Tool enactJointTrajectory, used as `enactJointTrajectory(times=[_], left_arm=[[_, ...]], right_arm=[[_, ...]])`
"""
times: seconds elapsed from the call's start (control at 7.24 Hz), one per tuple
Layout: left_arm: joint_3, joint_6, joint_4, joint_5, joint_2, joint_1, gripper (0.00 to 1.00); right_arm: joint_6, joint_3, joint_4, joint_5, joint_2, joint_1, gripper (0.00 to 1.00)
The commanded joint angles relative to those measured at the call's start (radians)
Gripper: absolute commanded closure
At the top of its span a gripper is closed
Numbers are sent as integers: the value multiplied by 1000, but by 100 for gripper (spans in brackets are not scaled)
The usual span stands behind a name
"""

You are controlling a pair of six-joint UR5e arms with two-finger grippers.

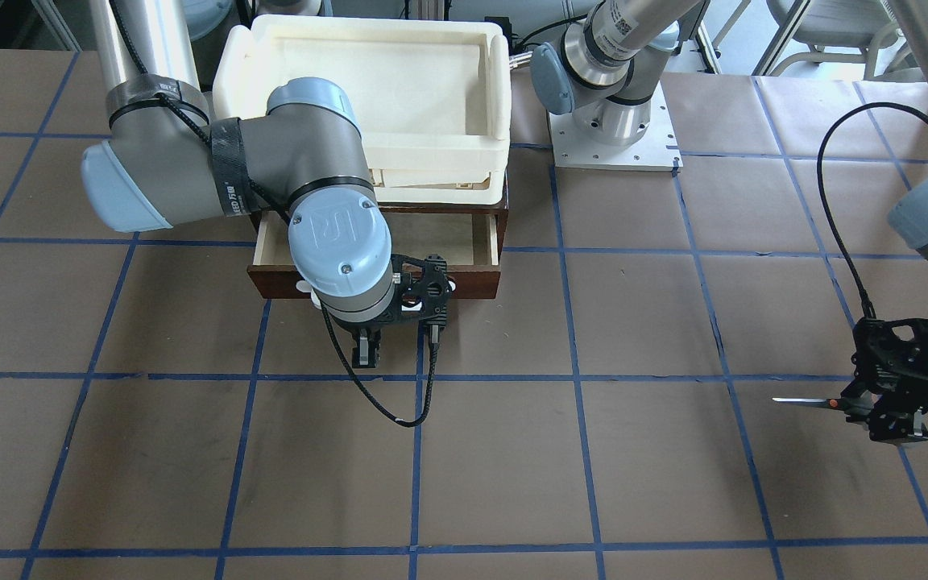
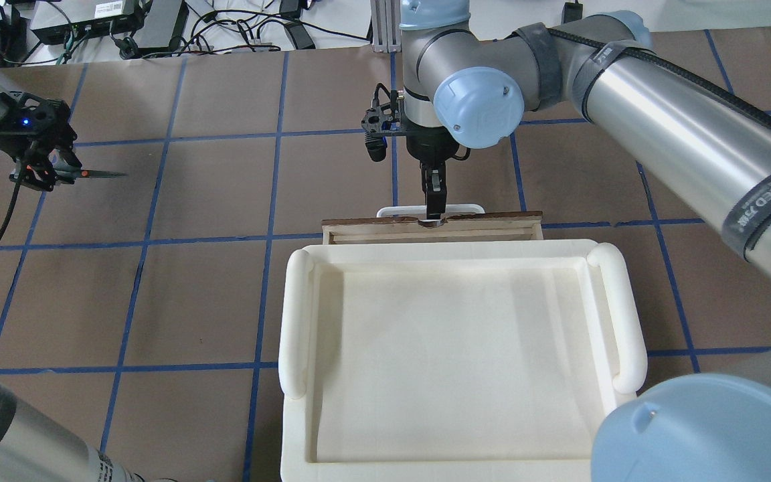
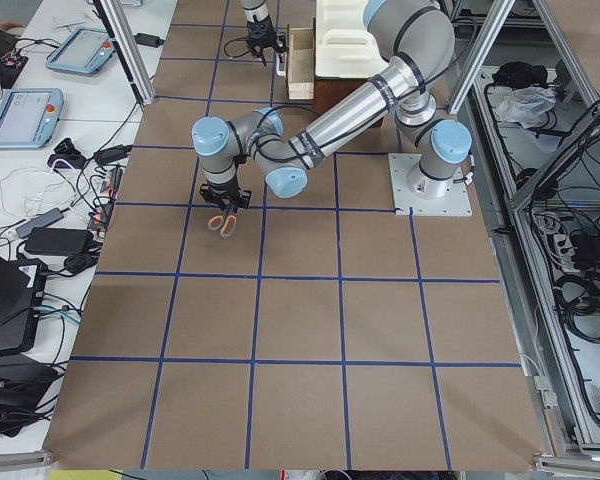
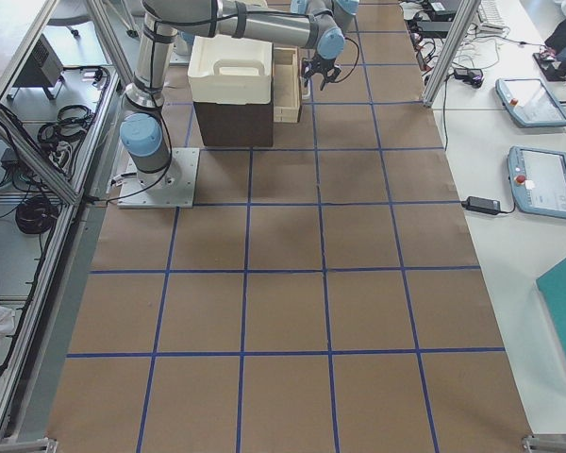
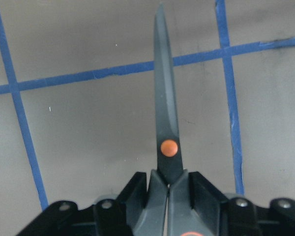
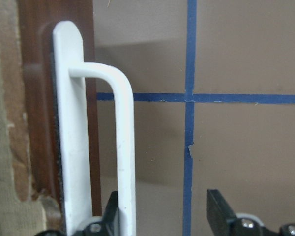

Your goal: Place scissors in drawer with both arms

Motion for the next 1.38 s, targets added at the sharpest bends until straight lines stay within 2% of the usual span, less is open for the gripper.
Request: enactJointTrajectory(times=[0.0, 1.24], left_arm=[[-2, -2, -16, -4, 9, -1, 88], [-2, -3, -19, -18, 6, -3, 88]], right_arm=[[-4, -39, -5, 2, 41, -19, 35], [-25, -102, -63, 4, 93, -36, 35]])
